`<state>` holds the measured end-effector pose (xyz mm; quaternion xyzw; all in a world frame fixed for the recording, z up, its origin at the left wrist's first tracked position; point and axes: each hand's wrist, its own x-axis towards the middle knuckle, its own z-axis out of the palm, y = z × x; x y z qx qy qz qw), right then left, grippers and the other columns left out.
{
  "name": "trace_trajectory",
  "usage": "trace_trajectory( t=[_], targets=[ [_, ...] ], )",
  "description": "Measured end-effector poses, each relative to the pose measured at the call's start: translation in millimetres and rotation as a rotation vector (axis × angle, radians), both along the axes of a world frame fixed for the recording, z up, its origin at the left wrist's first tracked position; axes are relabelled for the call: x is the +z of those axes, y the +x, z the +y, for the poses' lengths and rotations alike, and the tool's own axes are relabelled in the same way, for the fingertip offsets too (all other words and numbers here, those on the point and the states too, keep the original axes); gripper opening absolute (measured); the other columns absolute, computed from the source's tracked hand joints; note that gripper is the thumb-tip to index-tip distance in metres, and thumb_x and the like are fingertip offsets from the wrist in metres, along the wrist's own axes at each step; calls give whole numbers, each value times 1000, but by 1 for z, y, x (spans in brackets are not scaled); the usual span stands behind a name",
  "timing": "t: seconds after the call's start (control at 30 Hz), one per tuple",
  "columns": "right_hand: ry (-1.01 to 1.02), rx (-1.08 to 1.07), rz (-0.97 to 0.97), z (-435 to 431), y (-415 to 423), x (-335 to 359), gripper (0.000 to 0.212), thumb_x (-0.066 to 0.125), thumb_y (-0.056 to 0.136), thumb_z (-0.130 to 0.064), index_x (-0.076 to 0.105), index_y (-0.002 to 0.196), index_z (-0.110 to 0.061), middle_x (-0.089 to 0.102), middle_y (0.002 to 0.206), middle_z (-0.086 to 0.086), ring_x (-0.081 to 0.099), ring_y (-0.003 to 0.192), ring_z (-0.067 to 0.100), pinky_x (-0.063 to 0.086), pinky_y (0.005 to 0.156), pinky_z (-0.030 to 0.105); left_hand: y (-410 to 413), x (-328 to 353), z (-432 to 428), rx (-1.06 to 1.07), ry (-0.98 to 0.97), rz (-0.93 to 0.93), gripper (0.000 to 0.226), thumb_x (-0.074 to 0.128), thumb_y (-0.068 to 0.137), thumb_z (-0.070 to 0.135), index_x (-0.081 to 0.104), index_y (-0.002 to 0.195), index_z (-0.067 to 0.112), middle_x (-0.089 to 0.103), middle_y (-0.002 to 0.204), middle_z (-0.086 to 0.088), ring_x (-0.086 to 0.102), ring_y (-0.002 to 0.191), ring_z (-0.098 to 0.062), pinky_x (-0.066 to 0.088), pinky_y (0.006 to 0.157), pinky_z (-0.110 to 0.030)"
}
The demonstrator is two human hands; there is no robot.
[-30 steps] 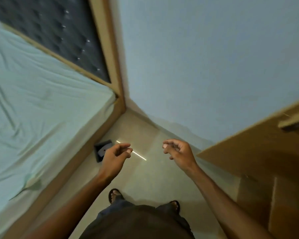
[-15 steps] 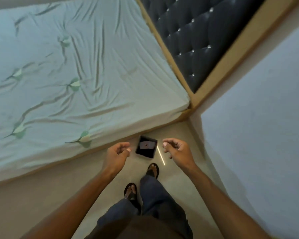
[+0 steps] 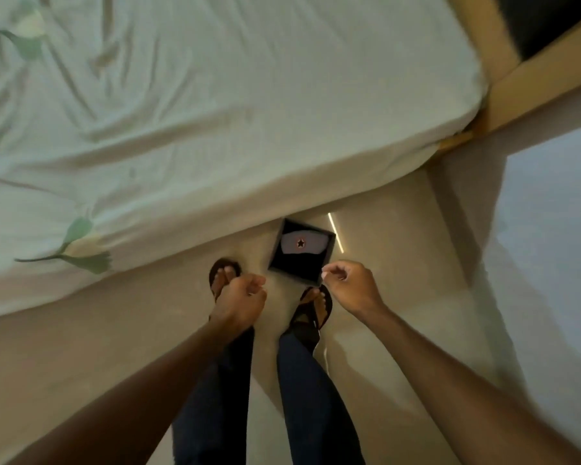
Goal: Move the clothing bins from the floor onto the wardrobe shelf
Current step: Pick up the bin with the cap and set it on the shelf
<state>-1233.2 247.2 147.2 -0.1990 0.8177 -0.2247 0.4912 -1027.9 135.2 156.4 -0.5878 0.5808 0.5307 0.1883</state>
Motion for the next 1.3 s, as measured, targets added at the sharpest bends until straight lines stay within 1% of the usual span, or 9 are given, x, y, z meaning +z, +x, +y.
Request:
trace_trajectory(
  t=[0.07,0.2,0.3,0.37,0.47,0.57,0.7,0.93,1.3],
  targets=[
    [43,10,7,6,-4,-58,8,65,82,-30,71,86,-28,73,89,-7,68,86,10,55,83,30,-2,-63,-3,-112,4,-77,29,43,76,40,61,91,23,68,110,-12,63,105,-32,53,92,-46],
    [105,55,78,17,-7,-155,22,64,82,-30,71,102,-25,67,111,-2,64,94,14,52,84,28,-27,-147,-14,-230,-62,-142,48,48,73,36,65,116,21,67,113,-8,64,103,-31,54,88,-40],
    [114,29,28,14,-5,-206,32,64,84,-26,67,115,-24,61,123,1,64,86,11,48,80,22,-48,-198,-21,-224,-43,-127,51,59,86,33,52,135,24,50,140,-6,54,122,-31,48,100,-40],
    [123,17,22,10,-2,-228,37,64,85,-24,64,122,-22,59,129,4,63,103,21,48,87,25,-58,-226,-26,-274,-27,-123,49,57,93,25,47,140,15,43,146,-10,47,129,-34,44,101,-38],
    [130,69,88,7,4,-251,35,55,88,-18,63,123,-18,64,121,9,61,107,29,45,82,27,-65,-251,-27,-347,-63,-107,24,53,94,20,59,113,8,60,114,-18,57,93,-35,41,70,-35],
    [164,81,180,7,3,-247,36,48,86,-9,63,118,-16,68,104,15,63,95,36,40,67,27,-66,-247,-27,-320,-56,-144,14,55,90,23,60,98,12,60,100,-13,55,83,-29,39,66,-31],
    [192,83,212,15,1,-210,43,47,83,-9,58,122,-21,68,98,16,62,91,39,39,63,28,-72,-208,-25,-380,-54,-153,31,56,88,30,60,115,17,57,104,-4,56,93,-26,45,77,-30],
    [244,70,219,46,-3,-63,53,50,88,-15,46,140,-23,67,114,17,62,103,38,52,79,38,-76,-61,-6,-472,-86,-101,34,54,80,29,62,112,23,67,108,-8,63,101,-32,52,80,-34],
    [211,-153,263,110,54,222,48,50,89,-18,53,136,-25,67,120,13,62,107,34,50,85,36,-47,214,23,-683,-103,68,13,54,86,22,65,93,21,65,91,-4,60,80,-14,52,70,-32]
  ],
)
